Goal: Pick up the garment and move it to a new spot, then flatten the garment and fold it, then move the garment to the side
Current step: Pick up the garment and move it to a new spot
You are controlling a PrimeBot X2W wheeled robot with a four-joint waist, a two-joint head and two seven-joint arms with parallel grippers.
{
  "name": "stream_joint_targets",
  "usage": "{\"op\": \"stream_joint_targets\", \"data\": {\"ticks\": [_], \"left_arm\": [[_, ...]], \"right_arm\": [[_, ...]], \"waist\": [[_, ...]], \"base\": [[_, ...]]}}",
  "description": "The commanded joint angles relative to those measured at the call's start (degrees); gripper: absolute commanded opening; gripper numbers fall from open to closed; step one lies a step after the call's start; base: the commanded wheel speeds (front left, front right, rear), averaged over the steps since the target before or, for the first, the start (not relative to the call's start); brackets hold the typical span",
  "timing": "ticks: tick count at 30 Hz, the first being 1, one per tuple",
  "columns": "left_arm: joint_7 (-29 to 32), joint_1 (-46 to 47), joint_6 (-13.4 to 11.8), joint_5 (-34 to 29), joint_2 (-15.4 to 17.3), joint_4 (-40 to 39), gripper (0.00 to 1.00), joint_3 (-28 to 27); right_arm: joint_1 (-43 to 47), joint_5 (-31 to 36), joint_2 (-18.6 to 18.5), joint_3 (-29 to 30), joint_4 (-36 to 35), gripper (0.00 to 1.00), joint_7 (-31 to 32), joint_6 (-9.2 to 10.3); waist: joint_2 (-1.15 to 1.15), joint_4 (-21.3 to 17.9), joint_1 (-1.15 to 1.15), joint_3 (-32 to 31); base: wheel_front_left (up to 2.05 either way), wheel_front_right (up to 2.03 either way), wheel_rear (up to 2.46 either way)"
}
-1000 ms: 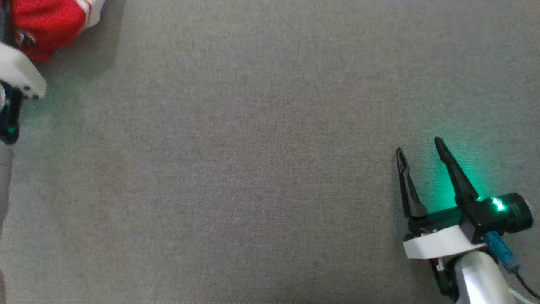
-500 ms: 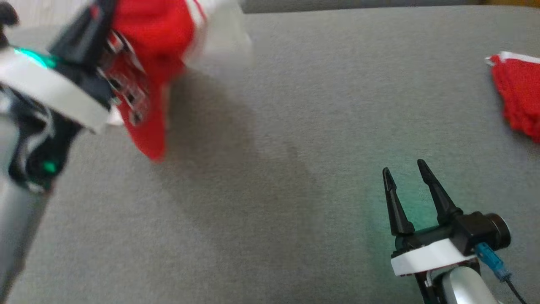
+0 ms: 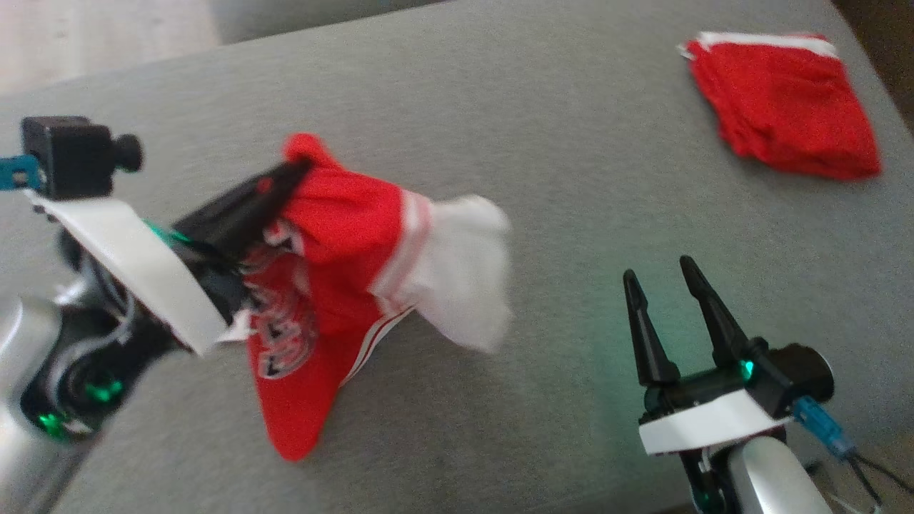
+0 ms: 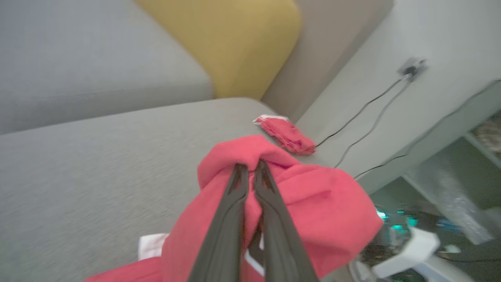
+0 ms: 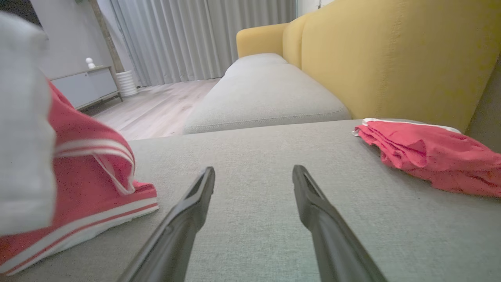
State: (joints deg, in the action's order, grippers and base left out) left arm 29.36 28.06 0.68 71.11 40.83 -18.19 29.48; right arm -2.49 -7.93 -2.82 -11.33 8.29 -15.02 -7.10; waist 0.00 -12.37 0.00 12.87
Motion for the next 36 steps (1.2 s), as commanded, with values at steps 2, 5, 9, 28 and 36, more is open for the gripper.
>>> {"op": "stream_joint_targets", "data": {"ticks": [2, 5, 9, 28, 36], "left_arm": [[-0.02, 4.49, -0.74, -2.52, 2.92, 2.56, 0.00, -3.17], [-1.78, 7.32, -2.15, -8.14, 3.14, 12.77, 0.00, -2.69], [-6.16, 10.92, -3.32, -15.62, 2.99, 26.38, 0.00, -1.70], [-36.44, 10.44, -7.52, -29.92, -5.40, 40.79, 1.00, 0.86], [-43.98, -7.14, -16.34, -31.72, -10.95, 27.49, 1.00, -0.29]], "right_arm": [[-2.05, -1.10, -0.06, -1.76, -1.71, 1.00, 0.03, -0.39], [-2.62, -2.86, -0.06, -2.72, -1.80, 1.00, 0.03, -0.39], [-2.73, -4.86, -0.06, -4.04, -2.01, 1.00, 0.03, -0.39], [-1.78, -1.23, -0.06, -0.21, -3.59, 1.00, 0.03, -0.39], [0.57, 3.05, -0.06, 5.58, -5.95, 1.00, 0.03, -0.39]], "waist": [[0.00, -5.96, 0.00, 2.74], [0.00, -10.00, 0.00, 3.96], [0.00, -14.16, 0.00, 5.03], [0.00, -7.71, 0.00, 0.20], [0.00, 0.90, 0.00, -5.65]], "base": [[0.00, 0.00, 0.00], [0.00, 0.00, 0.00], [0.00, 0.00, 0.00], [0.00, 0.00, 0.00], [0.00, 0.00, 0.00]]}}
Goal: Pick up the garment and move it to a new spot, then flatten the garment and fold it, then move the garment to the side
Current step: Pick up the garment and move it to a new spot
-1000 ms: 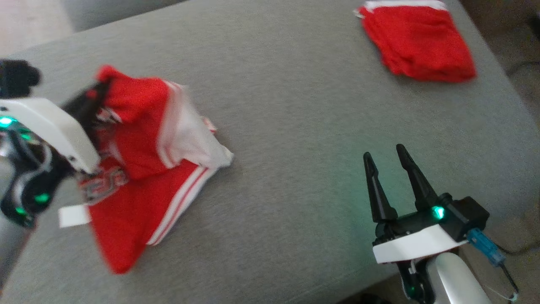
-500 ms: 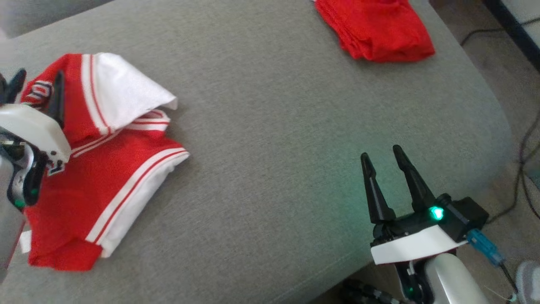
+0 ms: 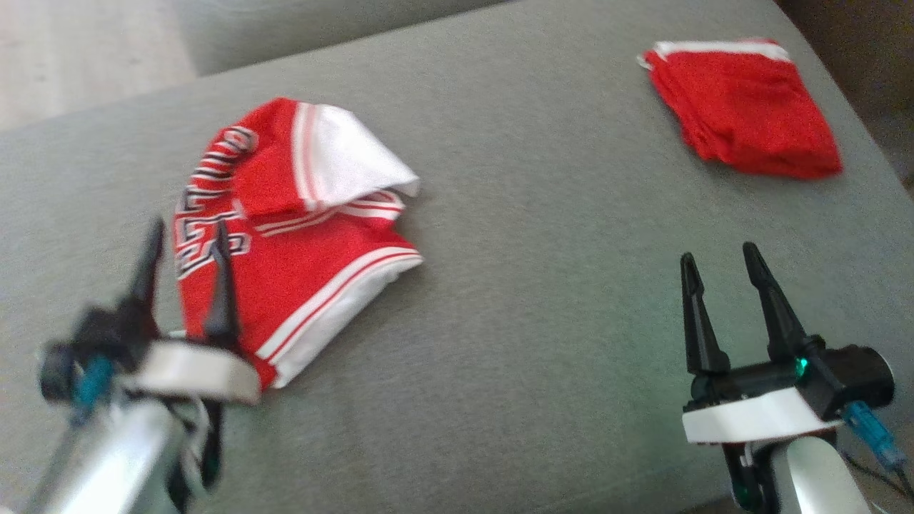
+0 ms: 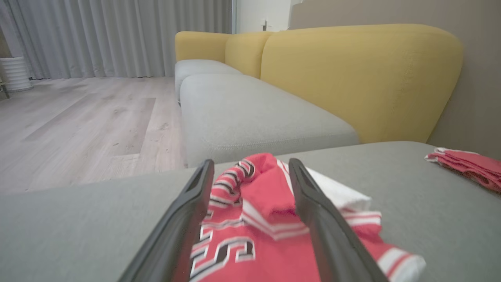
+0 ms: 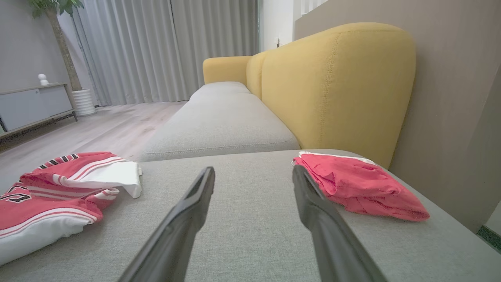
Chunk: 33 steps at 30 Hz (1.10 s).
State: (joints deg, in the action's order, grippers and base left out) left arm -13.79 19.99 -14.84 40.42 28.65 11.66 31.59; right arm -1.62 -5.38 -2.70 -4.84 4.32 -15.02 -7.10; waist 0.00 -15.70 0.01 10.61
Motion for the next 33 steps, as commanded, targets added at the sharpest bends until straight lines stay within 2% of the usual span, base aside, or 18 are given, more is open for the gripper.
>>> {"op": "stream_joint_targets", "data": {"ticks": [1, 4, 6, 7, 8, 10, 16, 22, 23, 33], "left_arm": [[-0.97, -1.32, -1.91, -1.86, 0.45, -3.70, 1.00, -2.21], [-1.15, -7.39, -4.38, -4.61, -2.50, -7.19, 1.00, -2.10], [-1.16, -9.47, -5.12, -5.70, -3.55, -8.25, 1.00, -2.68], [-1.17, -11.51, -5.37, -6.50, -4.69, -9.00, 1.00, -3.40], [-1.18, -15.32, -5.27, -7.83, -7.20, -10.25, 1.00, -5.54], [-1.18, -17.13, -4.98, -8.81, -8.21, -10.52, 1.00, -6.42], [-1.19, -26.40, -1.69, -15.25, -12.08, -10.89, 1.00, -11.05], [-1.20, -32.45, 1.36, -20.00, -15.30, -10.47, 1.00, -18.62], [-1.20, -33.53, 2.80, -21.45, -16.36, -10.29, 1.00, -20.62], [-1.20, -35.10, 9.58, -26.48, -20.91, -9.08, 1.00, -27.46]], "right_arm": [[0.00, 1.07, -0.18, -0.63, -1.87, 1.00, 0.03, -0.39], [1.05, 2.50, -0.18, 0.74, -1.55, 1.00, 0.03, -0.39], [1.44, 2.74, -0.18, 1.18, -1.42, 1.00, 0.03, -0.39], [1.83, 2.90, -0.18, 1.65, -1.30, 1.00, 0.03, -0.39], [2.76, 3.10, -0.18, 2.32, -0.93, 1.00, 0.03, -0.39], [3.33, 3.24, -0.18, 2.63, -0.72, 1.00, 0.03, -0.39], [6.22, 2.66, -0.18, 3.25, 0.95, 1.00, 0.02, -0.39], [7.78, 1.78, -0.18, 3.76, 3.06, 1.00, 0.02, -0.39], [7.96, 1.77, -0.18, 4.12, 3.71, 1.00, 0.02, -0.39], [8.24, 1.20, -0.18, 4.40, 5.25, 1.00, 0.02, -0.39]], "waist": [[0.00, 5.10, -0.01, -3.97], [0.00, 8.11, -0.01, -5.67], [0.00, 8.89, -0.01, -6.13], [0.00, 9.68, -0.01, -6.60], [0.00, 11.33, -0.01, -7.53], [0.00, 12.26, -0.01, -8.05], [0.00, 15.71, -0.01, -10.38], [0.00, 17.34, -0.01, -11.38], [0.00, 17.62, -0.01, -11.53], [0.00, 17.46, -0.01, -11.71]], "base": [[0.00, 0.00, 0.00], [0.00, 0.00, 0.00], [0.00, 0.00, 0.00], [0.00, 0.00, 0.00], [0.00, 0.00, 0.00], [0.00, 0.00, 0.00], [0.00, 0.00, 0.00], [0.00, 0.00, 0.00], [0.00, 0.00, 0.00], [0.00, 0.00, 0.00]]}}
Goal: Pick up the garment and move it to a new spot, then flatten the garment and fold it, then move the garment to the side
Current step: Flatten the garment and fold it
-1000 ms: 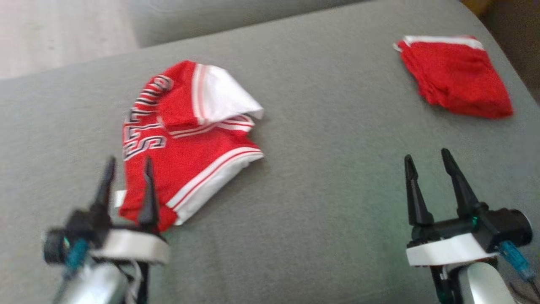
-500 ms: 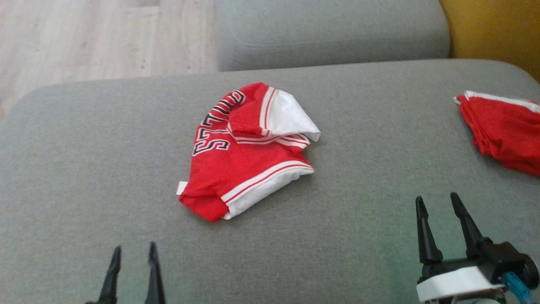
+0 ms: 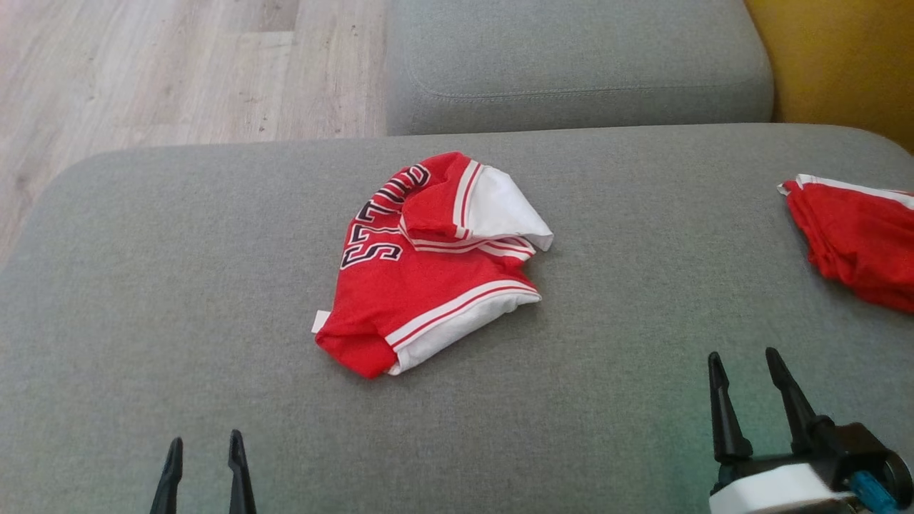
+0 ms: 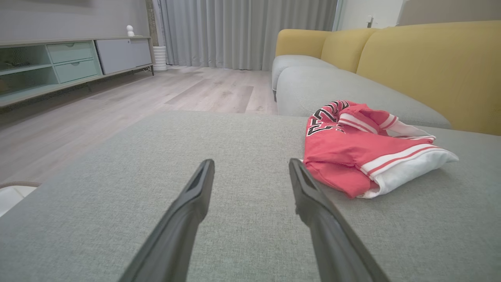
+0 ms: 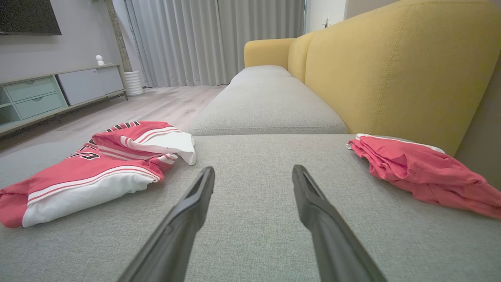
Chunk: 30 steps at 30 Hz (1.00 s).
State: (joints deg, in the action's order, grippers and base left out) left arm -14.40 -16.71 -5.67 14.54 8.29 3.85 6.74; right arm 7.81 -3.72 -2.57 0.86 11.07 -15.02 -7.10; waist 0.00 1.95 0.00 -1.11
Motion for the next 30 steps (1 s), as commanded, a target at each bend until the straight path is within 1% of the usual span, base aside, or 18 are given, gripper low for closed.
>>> {"op": "stream_joint_targets", "data": {"ticks": [1, 11, 23, 27, 30], "left_arm": [[-0.60, 1.52, 0.98, -0.95, -0.90, -1.15, 1.00, -3.09], [-0.60, 1.71, 5.34, -3.98, -3.28, -0.47, 1.00, -6.23], [-0.60, 2.15, 7.72, -5.67, -4.57, 0.24, 1.00, -8.34], [-0.60, 3.41, 8.46, -6.88, -4.83, -1.28, 1.00, -7.30], [-0.60, 5.95, 9.62, -8.15, -4.98, -2.17, 1.00, -3.77]], "right_arm": [[-1.24, -0.49, -0.31, -1.41, -1.43, 1.00, 0.02, -0.39], [-1.73, -0.93, -0.31, -2.51, -0.81, 1.00, 0.02, -0.39], [-2.27, -0.80, -0.31, -2.89, -0.71, 1.00, 0.02, -0.39], [-2.82, -0.61, -0.31, -3.62, -0.93, 1.00, 0.02, -0.39], [-3.55, -0.46, -0.31, -4.44, -1.26, 1.00, 0.02, -0.39]], "waist": [[0.00, -0.32, 0.00, 0.00], [0.00, -0.92, 0.00, 0.16], [0.00, -1.84, 0.00, 0.43], [0.00, -3.43, 0.00, 0.84], [0.00, -5.41, 0.00, 1.40]], "base": [[0.00, 0.00, 0.00], [0.00, 0.00, 0.00], [0.00, 0.00, 0.00], [0.00, 0.00, 0.00], [0.00, 0.00, 0.00]]}}
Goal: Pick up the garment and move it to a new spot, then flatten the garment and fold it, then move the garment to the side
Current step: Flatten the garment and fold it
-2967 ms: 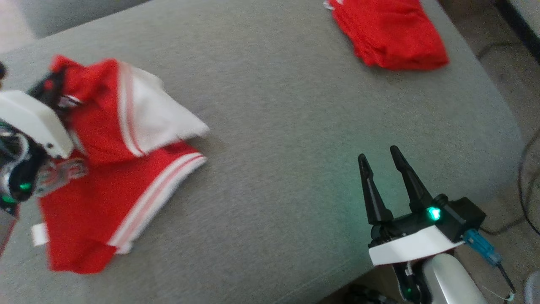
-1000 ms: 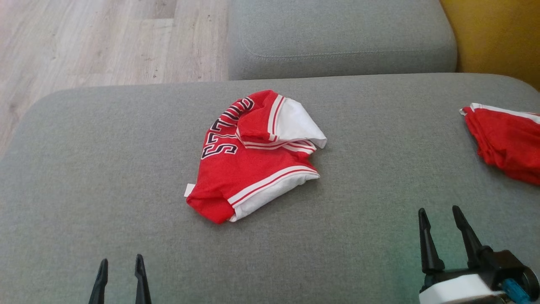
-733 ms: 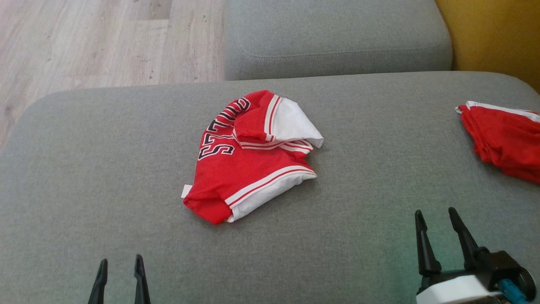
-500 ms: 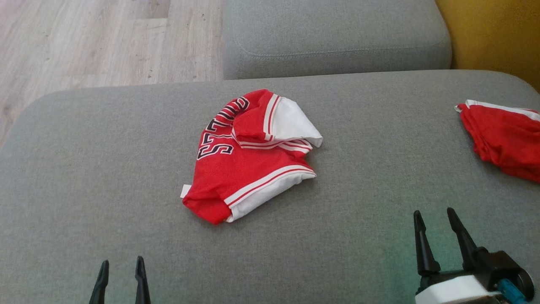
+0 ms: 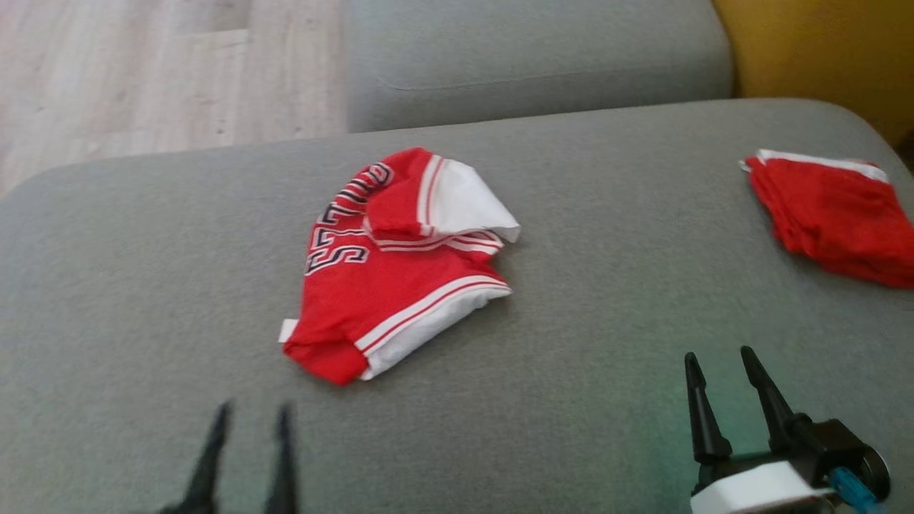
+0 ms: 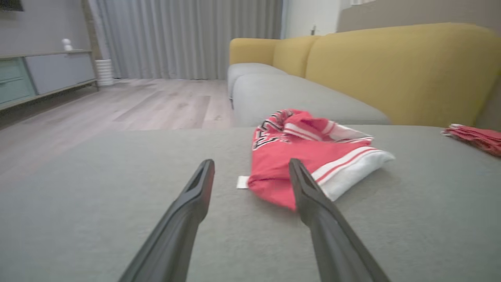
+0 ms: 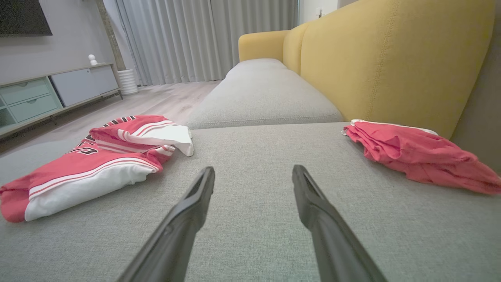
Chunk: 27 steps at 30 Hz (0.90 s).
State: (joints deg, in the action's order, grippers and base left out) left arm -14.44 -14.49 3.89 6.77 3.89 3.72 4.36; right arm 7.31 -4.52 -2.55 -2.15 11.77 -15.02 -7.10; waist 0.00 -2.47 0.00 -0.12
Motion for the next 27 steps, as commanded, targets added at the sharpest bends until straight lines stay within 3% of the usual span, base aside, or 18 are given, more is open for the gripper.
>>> {"op": "stream_joint_targets", "data": {"ticks": [1, 5, 13, 21, 27], "left_arm": [[-0.56, 4.97, 0.38, -1.04, -0.63, -1.83, 1.00, 0.21], [1.60, 9.98, 1.23, -2.96, -0.72, 3.12, 1.00, 5.25], [5.53, 17.48, -1.17, 2.01, -0.94, 15.76, 1.00, 4.56], [5.78, 22.85, -3.84, 5.02, -0.99, 25.80, 1.00, 4.10], [3.84, 25.22, -3.55, 7.35, -1.00, 29.25, 1.00, 5.90]], "right_arm": [[-3.29, 0.32, -0.32, -1.69, -2.06, 1.00, 0.02, -0.39], [-4.04, -0.07, -0.32, -2.37, -2.35, 1.00, 0.02, -0.39], [-4.25, -0.78, -0.32, -3.02, -2.73, 1.00, 0.02, -0.39], [-5.61, -0.49, -0.32, -2.77, -3.08, 1.00, 0.02, -0.39], [-5.87, -0.39, -0.32, -2.50, -3.16, 1.00, 0.02, -0.39]], "waist": [[0.00, -1.80, 0.00, 0.62], [0.00, -5.01, 0.00, 1.65], [0.00, -9.68, 0.00, 3.51], [0.00, -11.27, 0.00, 5.49], [0.00, -11.55, 0.00, 6.15]], "base": [[0.00, 0.00, 0.00], [0.00, 0.00, 0.00], [0.00, 0.00, 0.00], [0.00, 0.00, 0.00], [0.00, 0.00, 0.00]]}}
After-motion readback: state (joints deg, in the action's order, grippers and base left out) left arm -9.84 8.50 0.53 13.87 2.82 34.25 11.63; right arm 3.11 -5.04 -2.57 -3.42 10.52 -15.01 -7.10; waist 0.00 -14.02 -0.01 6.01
